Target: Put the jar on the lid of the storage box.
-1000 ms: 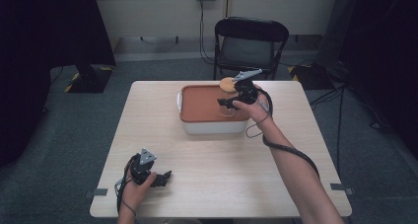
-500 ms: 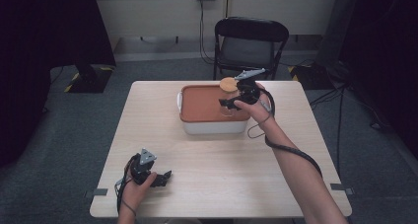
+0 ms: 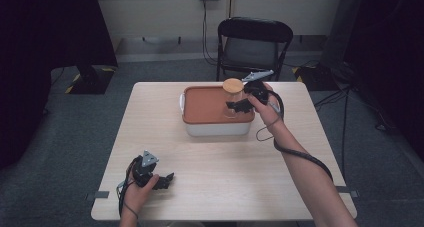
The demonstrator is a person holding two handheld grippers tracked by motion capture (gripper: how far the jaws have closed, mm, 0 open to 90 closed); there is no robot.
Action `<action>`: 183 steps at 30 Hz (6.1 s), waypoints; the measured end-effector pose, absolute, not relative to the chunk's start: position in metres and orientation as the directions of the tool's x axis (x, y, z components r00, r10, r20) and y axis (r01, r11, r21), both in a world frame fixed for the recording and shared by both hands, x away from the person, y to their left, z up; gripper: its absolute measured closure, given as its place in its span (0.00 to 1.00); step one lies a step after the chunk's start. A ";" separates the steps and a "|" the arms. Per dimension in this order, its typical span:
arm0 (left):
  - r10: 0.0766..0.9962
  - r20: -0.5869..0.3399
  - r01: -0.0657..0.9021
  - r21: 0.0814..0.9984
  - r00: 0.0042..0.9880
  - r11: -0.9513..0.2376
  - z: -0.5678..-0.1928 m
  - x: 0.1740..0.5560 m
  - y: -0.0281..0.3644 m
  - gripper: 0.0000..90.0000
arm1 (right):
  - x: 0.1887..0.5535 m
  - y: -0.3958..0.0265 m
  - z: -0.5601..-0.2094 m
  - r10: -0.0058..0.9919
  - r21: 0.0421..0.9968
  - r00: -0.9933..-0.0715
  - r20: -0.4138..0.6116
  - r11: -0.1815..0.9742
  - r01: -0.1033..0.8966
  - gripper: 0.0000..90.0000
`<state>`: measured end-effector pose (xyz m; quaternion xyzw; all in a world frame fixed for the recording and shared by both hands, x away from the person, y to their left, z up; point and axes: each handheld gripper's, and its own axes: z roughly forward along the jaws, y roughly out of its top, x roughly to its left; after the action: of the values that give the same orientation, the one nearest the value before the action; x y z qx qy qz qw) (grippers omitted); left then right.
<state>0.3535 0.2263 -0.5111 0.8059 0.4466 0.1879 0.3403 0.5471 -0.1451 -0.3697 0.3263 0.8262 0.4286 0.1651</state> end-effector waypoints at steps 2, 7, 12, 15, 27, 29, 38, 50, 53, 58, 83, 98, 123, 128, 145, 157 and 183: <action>0.848 -0.001 0.592 0.716 0.530 -0.369 -0.511 0.354 0.226 0.00 | 0.546 -0.147 -0.370 0.684 0.816 -0.730 0.000 0.422 0.395 0.02; 0.848 -0.001 0.592 0.716 0.530 -0.369 -0.511 0.354 0.226 0.00 | 0.544 -0.152 -0.371 0.687 0.815 -0.726 0.001 0.420 0.399 0.03; 0.848 -0.001 0.592 0.716 0.530 -0.370 -0.511 0.354 0.226 0.00 | 0.542 -0.154 -0.370 0.694 0.816 -0.720 -0.003 0.419 0.399 0.03; 0.848 -0.001 0.592 0.716 0.531 -0.370 -0.511 0.354 0.226 0.00 | 0.541 -0.155 -0.369 0.694 0.815 -0.720 -0.006 0.421 0.399 0.03; 0.848 -0.001 0.592 0.716 0.531 -0.370 -0.511 0.354 0.226 0.00 | 0.535 -0.159 -0.368 0.685 0.810 -0.728 -0.009 0.432 0.397 0.04; 0.848 -0.001 0.592 0.716 0.530 -0.370 -0.511 0.354 0.226 0.00 | 0.533 -0.160 -0.369 0.685 0.810 -0.728 -0.005 0.430 0.399 0.04; 0.848 -0.001 0.592 0.716 0.531 -0.370 -0.511 0.354 0.226 0.00 | 0.529 -0.161 -0.372 0.679 0.808 -0.735 -0.004 0.435 0.398 0.04; 0.848 -0.001 0.592 0.716 0.531 -0.370 -0.511 0.354 0.226 0.00 | 0.522 -0.162 -0.369 0.669 0.813 -0.743 -0.004 0.435 0.388 0.04; 0.848 -0.001 0.592 0.716 0.530 -0.369 -0.511 0.354 0.226 0.00 | 0.520 -0.163 -0.369 0.667 0.815 -0.745 -0.003 0.433 0.385 0.04; 0.848 -0.001 0.592 0.716 0.530 -0.369 -0.511 0.354 0.226 0.00 | 0.519 -0.165 -0.369 0.669 0.817 -0.743 -0.001 0.429 0.385 0.04; 0.848 -0.001 0.592 0.716 0.530 -0.369 -0.511 0.354 0.226 0.00 | 0.509 -0.173 -0.375 0.661 0.818 -0.750 0.017 0.422 0.390 0.04; 0.848 -0.001 0.592 0.716 0.531 -0.370 -0.511 0.354 0.226 0.00 | 0.502 -0.182 -0.377 0.655 0.815 -0.756 0.020 0.426 0.391 0.04; 0.848 -0.001 0.592 0.716 0.530 -0.370 -0.511 0.354 0.226 0.00 | 0.491 -0.186 -0.382 0.637 0.818 -0.771 0.023 0.431 0.381 0.04; 0.847 0.002 0.590 0.716 0.532 -0.372 -0.511 0.354 0.226 0.00 | 0.489 -0.188 -0.383 0.633 0.822 -0.774 0.025 0.428 0.376 0.04; 0.847 0.002 0.590 0.716 0.532 -0.372 -0.511 0.354 0.226 0.00 | 0.480 -0.197 -0.389 0.621 0.821 -0.784 0.025 0.434 0.370 0.04; 0.847 0.002 0.590 0.717 0.532 -0.372 -0.511 0.354 0.226 0.00 | 0.475 -0.205 -0.399 0.621 0.816 -0.783 0.030 0.437 0.377 0.04; 0.847 0.002 0.590 0.717 0.532 -0.372 -0.511 0.354 0.226 0.00 | 0.462 -0.221 -0.416 0.613 0.813 -0.789 0.037 0.441 0.381 0.04</action>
<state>0.3537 0.2265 -0.5110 0.8065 0.4454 0.1891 0.3398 0.4620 -0.2209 -0.4163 0.2965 0.8384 0.4377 0.1328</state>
